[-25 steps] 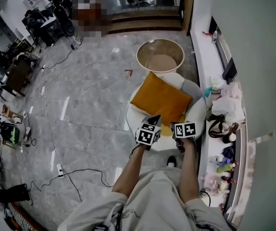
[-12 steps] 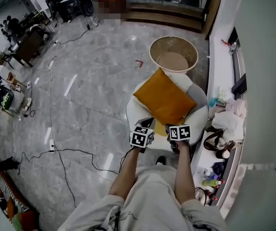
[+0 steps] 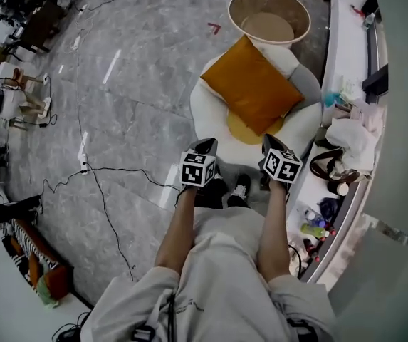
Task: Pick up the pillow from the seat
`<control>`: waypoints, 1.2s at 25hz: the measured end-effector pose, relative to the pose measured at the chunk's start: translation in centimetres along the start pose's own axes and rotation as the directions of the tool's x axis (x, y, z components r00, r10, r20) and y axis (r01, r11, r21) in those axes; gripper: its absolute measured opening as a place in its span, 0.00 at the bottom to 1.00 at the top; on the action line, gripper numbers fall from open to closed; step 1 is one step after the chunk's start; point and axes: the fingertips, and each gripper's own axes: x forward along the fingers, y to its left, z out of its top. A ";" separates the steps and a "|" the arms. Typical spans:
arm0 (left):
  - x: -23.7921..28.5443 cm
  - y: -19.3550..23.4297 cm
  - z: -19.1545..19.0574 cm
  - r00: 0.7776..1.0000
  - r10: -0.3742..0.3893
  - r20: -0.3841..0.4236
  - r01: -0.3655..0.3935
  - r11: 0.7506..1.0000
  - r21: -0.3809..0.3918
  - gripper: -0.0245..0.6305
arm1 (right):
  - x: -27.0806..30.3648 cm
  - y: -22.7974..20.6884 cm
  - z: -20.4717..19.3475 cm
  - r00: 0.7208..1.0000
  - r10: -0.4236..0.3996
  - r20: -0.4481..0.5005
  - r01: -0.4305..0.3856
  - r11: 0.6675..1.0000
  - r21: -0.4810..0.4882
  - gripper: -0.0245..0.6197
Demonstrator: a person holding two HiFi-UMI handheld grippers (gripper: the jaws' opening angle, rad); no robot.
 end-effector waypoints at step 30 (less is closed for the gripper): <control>13.8 -1.1 4.6 0.981 -0.159 -0.113 0.156 0.987 -0.036 0.05 | 0.9 -12.5 2.2 0.966 -0.219 -0.139 0.231 0.970 0.076 0.05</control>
